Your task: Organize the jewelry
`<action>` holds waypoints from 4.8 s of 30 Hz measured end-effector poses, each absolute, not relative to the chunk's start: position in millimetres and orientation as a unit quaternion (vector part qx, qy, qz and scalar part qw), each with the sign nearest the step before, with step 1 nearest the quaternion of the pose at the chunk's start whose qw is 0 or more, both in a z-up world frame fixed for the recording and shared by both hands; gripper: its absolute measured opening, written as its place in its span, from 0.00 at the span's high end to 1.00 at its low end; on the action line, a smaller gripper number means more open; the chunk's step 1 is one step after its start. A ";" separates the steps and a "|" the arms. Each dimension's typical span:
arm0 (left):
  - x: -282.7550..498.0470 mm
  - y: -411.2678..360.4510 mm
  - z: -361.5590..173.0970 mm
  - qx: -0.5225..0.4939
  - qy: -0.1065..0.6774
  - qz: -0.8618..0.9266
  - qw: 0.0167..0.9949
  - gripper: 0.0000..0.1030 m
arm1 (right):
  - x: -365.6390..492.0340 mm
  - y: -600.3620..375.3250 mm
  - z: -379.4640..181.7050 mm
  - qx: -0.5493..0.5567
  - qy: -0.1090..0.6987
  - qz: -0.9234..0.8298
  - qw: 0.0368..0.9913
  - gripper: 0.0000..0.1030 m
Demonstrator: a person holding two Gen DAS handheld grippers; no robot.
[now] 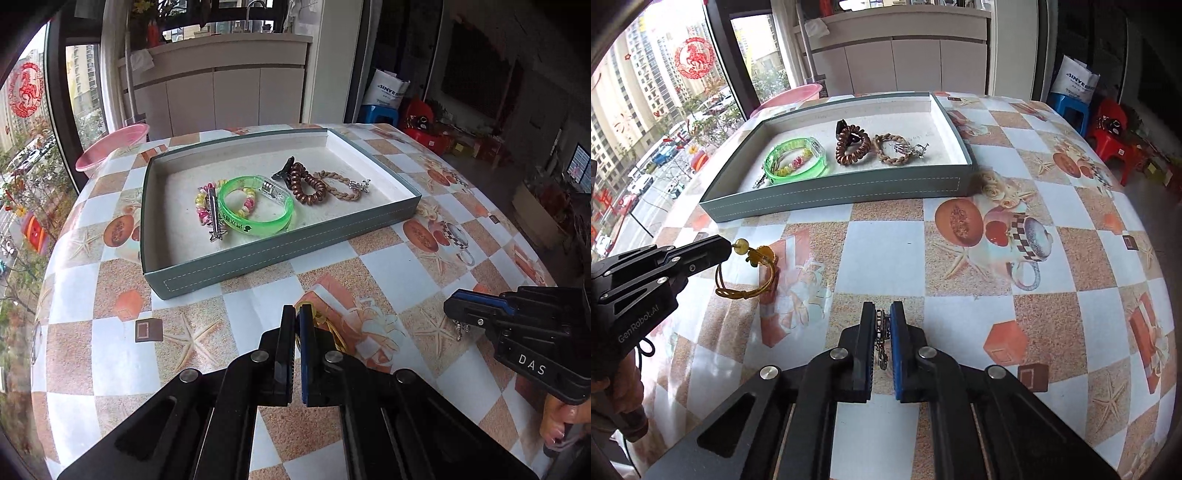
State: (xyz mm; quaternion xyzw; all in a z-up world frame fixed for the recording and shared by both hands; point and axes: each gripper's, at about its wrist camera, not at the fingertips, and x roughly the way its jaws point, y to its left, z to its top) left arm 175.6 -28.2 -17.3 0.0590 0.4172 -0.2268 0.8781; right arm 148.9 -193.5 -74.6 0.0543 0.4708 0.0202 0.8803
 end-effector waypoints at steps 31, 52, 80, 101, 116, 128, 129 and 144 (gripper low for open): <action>241.1 -6.1 48.4 -0.021 0.366 -0.171 0.915 0.85 | 236.8 -240.2 -4.8 0.180 0.422 0.056 0.887 0.92; 298.5 -28.1 -7.9 0.025 0.393 -0.107 0.913 0.85 | 310.4 -228.2 -56.5 0.148 0.458 0.034 0.876 0.92; 289.0 -35.3 -3.7 0.062 0.374 -0.083 0.922 0.85 | 309.6 -226.3 -51.2 0.159 0.456 0.045 0.874 0.50; 254.4 -19.4 11.1 0.044 0.375 -0.079 0.922 0.85 | 268.5 -223.9 -29.6 0.127 0.459 0.045 0.878 0.19; 212.8 -10.2 8.8 0.025 0.370 -0.071 0.926 0.84 | 224.6 -223.1 -31.6 0.109 0.450 0.020 0.886 0.16; 204.6 -17.5 -12.8 0.016 0.349 -0.053 0.936 0.00 | 192.2 -213.7 -29.1 0.085 0.423 0.018 0.902 0.16; 206.5 -19.5 -18.2 0.017 0.348 -0.053 0.936 0.00 | 190.3 -213.4 -29.0 0.084 0.420 0.018 0.903 0.16; 235.6 -34.5 -93.2 0.028 0.339 -0.039 0.940 0.00 | 162.3 -204.7 -27.7 0.046 0.379 -0.001 0.924 0.16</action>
